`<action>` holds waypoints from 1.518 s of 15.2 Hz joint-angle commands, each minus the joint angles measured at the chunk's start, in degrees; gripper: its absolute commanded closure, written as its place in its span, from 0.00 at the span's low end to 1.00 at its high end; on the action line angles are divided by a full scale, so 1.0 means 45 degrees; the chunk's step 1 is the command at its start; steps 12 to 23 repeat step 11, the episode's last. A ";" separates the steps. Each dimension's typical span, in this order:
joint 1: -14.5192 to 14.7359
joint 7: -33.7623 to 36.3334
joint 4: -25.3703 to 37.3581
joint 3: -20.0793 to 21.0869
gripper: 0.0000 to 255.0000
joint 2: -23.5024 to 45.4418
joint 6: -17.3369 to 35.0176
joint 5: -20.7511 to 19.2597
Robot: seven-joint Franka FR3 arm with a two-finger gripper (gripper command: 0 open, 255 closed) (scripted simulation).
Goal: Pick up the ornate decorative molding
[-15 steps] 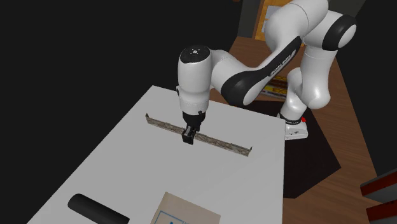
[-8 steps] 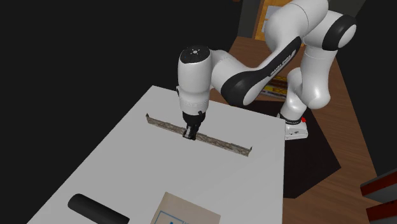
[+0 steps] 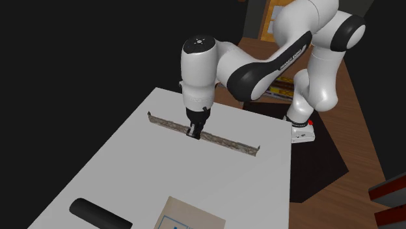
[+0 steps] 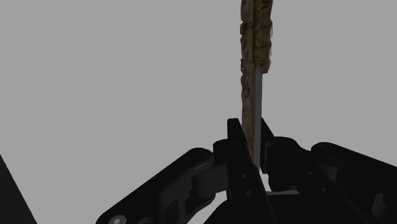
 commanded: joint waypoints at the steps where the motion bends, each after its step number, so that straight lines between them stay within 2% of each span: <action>1: 0.0016 -0.0007 0.0317 0.0012 1.00 -0.0016 -0.0335 0.0013; 9: 0.0091 -0.0039 0.1789 0.0047 1.00 0.0063 -0.1733 0.0000; 23: 0.0093 -0.0039 0.1819 0.0047 1.00 0.0066 -0.1760 -0.0001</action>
